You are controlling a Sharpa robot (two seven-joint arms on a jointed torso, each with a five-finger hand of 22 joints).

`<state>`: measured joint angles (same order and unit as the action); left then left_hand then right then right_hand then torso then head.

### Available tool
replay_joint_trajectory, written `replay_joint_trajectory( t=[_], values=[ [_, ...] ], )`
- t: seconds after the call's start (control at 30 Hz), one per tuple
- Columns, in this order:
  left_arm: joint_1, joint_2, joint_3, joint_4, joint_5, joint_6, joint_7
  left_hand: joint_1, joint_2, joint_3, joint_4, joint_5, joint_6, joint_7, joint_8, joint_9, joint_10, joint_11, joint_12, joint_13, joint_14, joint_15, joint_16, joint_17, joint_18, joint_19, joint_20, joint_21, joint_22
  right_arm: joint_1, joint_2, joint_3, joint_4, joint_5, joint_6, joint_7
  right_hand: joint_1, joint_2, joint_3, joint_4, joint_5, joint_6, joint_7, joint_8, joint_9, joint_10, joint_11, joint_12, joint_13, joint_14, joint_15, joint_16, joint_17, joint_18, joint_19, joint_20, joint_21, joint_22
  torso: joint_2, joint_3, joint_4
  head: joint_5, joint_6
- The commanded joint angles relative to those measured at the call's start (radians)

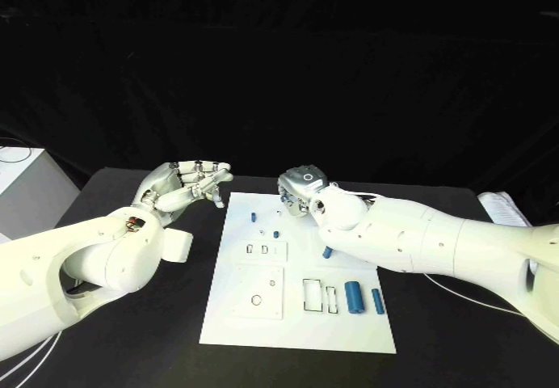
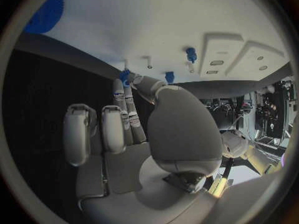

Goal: Assemble the parts on the task board

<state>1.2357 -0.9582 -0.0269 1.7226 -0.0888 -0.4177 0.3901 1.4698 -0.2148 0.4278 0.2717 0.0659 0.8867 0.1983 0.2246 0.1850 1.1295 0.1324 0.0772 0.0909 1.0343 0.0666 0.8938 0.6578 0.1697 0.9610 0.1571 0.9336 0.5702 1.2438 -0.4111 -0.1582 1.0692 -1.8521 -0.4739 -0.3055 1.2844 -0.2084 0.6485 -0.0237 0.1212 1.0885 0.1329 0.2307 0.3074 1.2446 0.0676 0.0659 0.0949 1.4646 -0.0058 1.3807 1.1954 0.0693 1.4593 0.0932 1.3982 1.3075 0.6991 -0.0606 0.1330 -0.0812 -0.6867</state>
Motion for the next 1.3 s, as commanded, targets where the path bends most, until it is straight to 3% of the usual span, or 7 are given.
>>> replay_joint_trajectory(
  t=[0.03,0.7,1.1,1.3],
  values=[
    [0.002,0.002,0.001,0.001,-0.001,0.012,0.005,-0.010,0.002,0.004,0.002,-0.005,0.001,0.003,-0.001,0.002,0.004,0.002,0.000,0.001,0.004,-0.003,0.005,0.001,0.014,-0.006,0.002,0.007,0.001,-0.001,0.003,0.000,-0.002,0.003,0.025,0.005,-0.010,0.000,0.002,0.005,0.004,0.004,-0.002,0.003,0.002,0.009,0.001,0.001,0.000,0.038,-0.007,0.003,-0.002,-0.018,0.016,-0.003,0.003,0.021,0.001,-0.0014,0.0004,-0.001,0.003],
    [0.002,0.008,0.001,-0.004,-0.001,0.010,0.003,-0.010,0.002,0.005,0.002,-0.005,0.000,0.003,-0.002,0.002,0.003,0.002,-0.001,0.001,0.004,-0.003,0.005,0.001,0.014,-0.007,0.002,0.009,0.002,-0.001,0.013,-0.001,-0.023,0.013,0.039,0.009,-0.011,0.001,0.003,0.005,0.004,0.004,-0.002,0.003,0.003,0.009,0.000,0.001,0.000,0.037,-0.007,0.002,-0.004,-0.018,0.017,-0.003,0.005,0.024,0.002,-0.0044,0.0030,-0.003,0.002],
    [0.003,0.009,0.001,-0.005,-0.001,0.009,0.003,-0.010,0.002,0.005,0.002,-0.005,0.000,0.003,-0.002,0.002,0.003,0.002,-0.001,0.001,0.004,-0.003,0.005,0.001,0.014,-0.007,0.002,0.009,0.002,-0.001,0.020,-0.002,-0.030,0.026,0.049,0.021,-0.013,0.000,0.003,0.006,0.004,0.003,-0.002,0.003,0.004,0.009,0.000,0.000,0.000,0.037,-0.007,0.002,-0.005,-0.018,0.016,-0.004,0.003,0.021,0.003,-0.0061,0.0028,0.003,-0.003],
    [0.003,0.011,0.001,-0.008,-0.001,0.008,0.002,-0.010,0.002,0.005,0.002,-0.005,0.000,0.003,-0.002,0.002,0.003,0.002,-0.001,0.001,0.004,-0.003,0.005,0.001,0.014,-0.007,0.002,0.009,0.002,-0.001,0.023,-0.002,-0.034,0.030,0.049,0.022,-0.016,-0.001,0.002,0.007,0.004,0.002,-0.002,0.003,0.004,0.009,0.001,0.000,0.000,0.037,-0.007,0.002,-0.004,-0.018,0.015,-0.004,0.003,0.022,0.004,-0.0078,0.0030,-0.001,-0.002]
  ],
)
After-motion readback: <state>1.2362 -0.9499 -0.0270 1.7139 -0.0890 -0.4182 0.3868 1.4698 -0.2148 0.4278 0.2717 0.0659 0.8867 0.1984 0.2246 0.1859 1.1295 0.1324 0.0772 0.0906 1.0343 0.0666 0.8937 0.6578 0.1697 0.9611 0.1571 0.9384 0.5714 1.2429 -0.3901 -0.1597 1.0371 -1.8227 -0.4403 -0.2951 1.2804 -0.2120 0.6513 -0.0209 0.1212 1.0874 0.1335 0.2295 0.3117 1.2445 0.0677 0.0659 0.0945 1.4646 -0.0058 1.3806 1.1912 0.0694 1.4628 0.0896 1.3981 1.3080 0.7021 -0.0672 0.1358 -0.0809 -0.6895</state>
